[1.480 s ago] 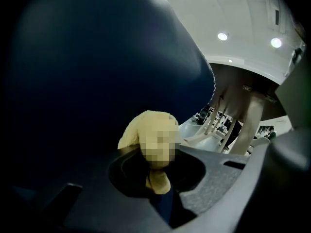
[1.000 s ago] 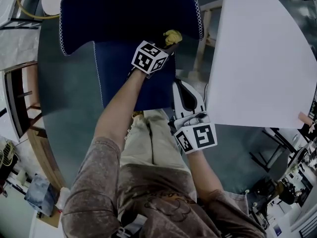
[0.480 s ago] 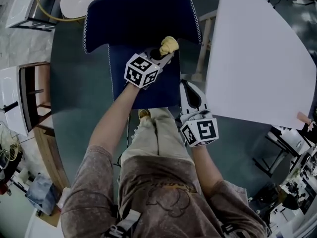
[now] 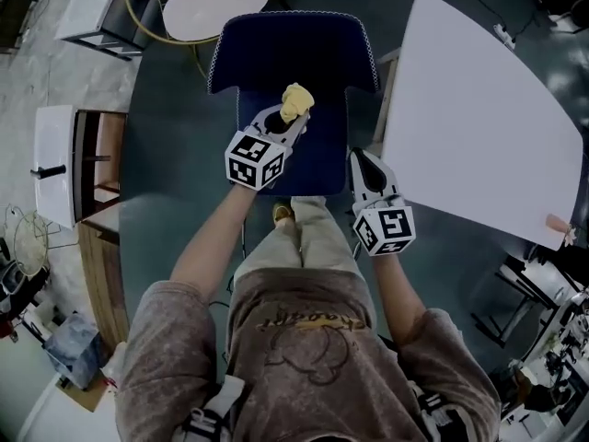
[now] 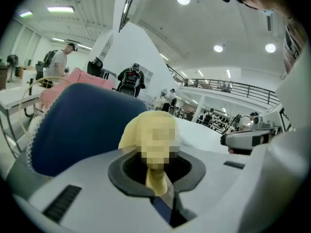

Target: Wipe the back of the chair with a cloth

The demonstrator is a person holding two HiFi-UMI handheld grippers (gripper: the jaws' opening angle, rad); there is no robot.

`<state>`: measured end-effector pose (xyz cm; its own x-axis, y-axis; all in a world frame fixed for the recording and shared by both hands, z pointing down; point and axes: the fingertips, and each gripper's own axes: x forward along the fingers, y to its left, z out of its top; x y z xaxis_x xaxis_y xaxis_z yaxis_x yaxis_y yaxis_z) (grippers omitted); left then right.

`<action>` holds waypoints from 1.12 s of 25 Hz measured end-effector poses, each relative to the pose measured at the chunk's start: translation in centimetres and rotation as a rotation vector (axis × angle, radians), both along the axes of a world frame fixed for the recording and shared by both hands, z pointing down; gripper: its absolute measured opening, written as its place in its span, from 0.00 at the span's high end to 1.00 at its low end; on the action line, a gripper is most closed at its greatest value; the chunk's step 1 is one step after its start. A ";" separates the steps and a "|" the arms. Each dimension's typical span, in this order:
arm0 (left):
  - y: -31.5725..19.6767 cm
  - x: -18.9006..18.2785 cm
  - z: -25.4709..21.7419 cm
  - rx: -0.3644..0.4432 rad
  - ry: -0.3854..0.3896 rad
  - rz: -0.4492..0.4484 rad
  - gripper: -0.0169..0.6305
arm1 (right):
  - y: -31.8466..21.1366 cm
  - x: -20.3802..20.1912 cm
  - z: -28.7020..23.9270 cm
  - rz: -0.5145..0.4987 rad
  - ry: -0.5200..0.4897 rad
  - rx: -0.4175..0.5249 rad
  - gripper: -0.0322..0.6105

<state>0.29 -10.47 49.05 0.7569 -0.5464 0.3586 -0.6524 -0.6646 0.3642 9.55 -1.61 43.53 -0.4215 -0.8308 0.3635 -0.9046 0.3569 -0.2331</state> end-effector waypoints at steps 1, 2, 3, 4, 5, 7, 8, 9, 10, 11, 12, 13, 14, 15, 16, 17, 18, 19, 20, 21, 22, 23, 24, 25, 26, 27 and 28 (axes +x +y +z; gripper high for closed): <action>0.3 -0.7 -1.4 0.013 -0.005 -0.016 0.87 | 0.0 -0.1 -0.9 -0.008 0.000 0.007 0.91; 0.5 -1.4 -2.9 0.030 -0.010 -0.031 0.87 | 0.0 -0.3 -1.8 -0.015 -0.001 0.017 0.91; 0.8 -2.1 -4.5 0.050 -0.014 -0.045 0.87 | 0.0 -0.4 -2.8 -0.023 -0.002 0.028 0.91; 1.0 -2.7 -6.0 0.069 -0.016 -0.059 0.87 | 0.0 -0.5 -3.8 -0.029 -0.003 0.039 0.91; 1.2 -3.3 -7.5 0.085 -0.016 -0.073 0.87 | 0.0 -0.6 -4.8 -0.034 -0.004 0.049 0.91; 1.7 -4.3 -10.1 0.107 -0.015 -0.099 0.87 | 0.1 -0.7 -6.5 -0.043 -0.004 0.064 0.91; 2.1 -4.7 -11.3 0.114 -0.013 -0.111 0.87 | 0.2 -0.7 -7.3 -0.047 -0.004 0.069 0.91; 2.4 -5.1 -12.4 0.122 -0.011 -0.120 0.87 | 0.4 -0.7 -8.0 -0.053 -0.003 0.073 0.91; 2.8 -5.3 -13.5 0.131 -0.008 -0.129 0.87 | 0.5 -0.6 -8.7 -0.058 -0.003 0.077 0.91; 3.1 -5.5 -14.6 0.140 -0.005 -0.136 0.87 | 0.7 -0.5 -9.4 -0.063 -0.003 0.082 0.91; 3.4 -5.5 -15.5 0.147 -0.001 -0.141 0.87 | 0.7 -0.3 -10.2 -0.066 -0.004 0.090 0.91; 3.6 -5.4 -16.4 0.153 0.005 -0.144 0.87 | 0.8 -0.1 -10.9 -0.069 -0.008 0.098 0.91; 3.9 -5.4 -17.2 0.159 0.011 -0.146 0.87 | 0.9 -0.1 -11.5 -0.072 -0.012 0.107 0.91; 4.1 -5.4 -17.9 0.165 0.016 -0.148 0.87 | 0.9 -0.1 -12.1 -0.075 -0.017 0.113 0.91; 4.4 -5.6 -18.5 0.170 0.020 -0.150 0.87 | 1.0 -0.3 -12.5 -0.079 -0.023 0.117 0.91; 4.7 -5.8 -19.1 0.176 0.023 -0.152 0.87 | 1.0 -0.4 -12.9 -0.082 -0.030 0.120 0.91; 5.0 -6.0 -19.7 0.182 0.026 -0.155 0.87 | 1.0 -0.6 -13.3 -0.087 -0.034 0.123 0.91; 5.4 -6.3 -20.3 0.189 0.030 -0.159 0.87 | 1.1 -0.7 -13.8 -0.092 -0.036 0.127 0.91; 5.7 -6.6 -20.9 0.196 0.033 -0.165 0.87 | 1.1 -0.8 -14.3 -0.098 -0.035 0.132 0.91; 6.0 -6.9 -21.5 0.205 0.037 -0.172 0.87 | 1.1 -0.9 -14.8 -0.105 -0.032 0.139 0.91; 6.2 -7.3 -22.0 0.213 0.041 -0.179 0.87 | 0.9 -1.0 -15.2 -0.112 -0.030 0.146 0.91; 6.3 -7.8 -22.4 0.219 0.045 -0.185 0.87 | 0.7 -1.2 -15.6 -0.118 -0.028 0.153 0.91; 6.5 -8.1 -22.7 0.226 0.047 -0.190 0.87 | 0.6 -1.4 -16.0 -0.125 -0.025 0.159 0.91; 6.7 -8.5 -23.0 0.233 0.044 -0.194 0.87 | 0.5 -1.6 -16.2 -0.131 -0.021 0.163 0.91; 7.0 -8.8 -23.2 0.241 0.037 -0.196 0.87 | 0.5 -1.7 -16.5 -0.135 -0.016 0.167 0.91; 7.4 -9.0 -23.4 0.249 0.028 -0.196 0.87 | 0.5 -1.8 -16.7 -0.137 -0.010 0.170 0.91; 7.9 -9.1 -23.5 0.258 0.020 -0.194 0.87 | 0.6 -1.7 -16.8 -0.137 -0.006 0.174 0.91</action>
<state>-8.77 -2.61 25.57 0.6350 -0.7522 0.1761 -0.7705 -0.6004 0.2140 7.81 -1.03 26.70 -0.5364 -0.8156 0.2170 -0.8437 0.5117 -0.1626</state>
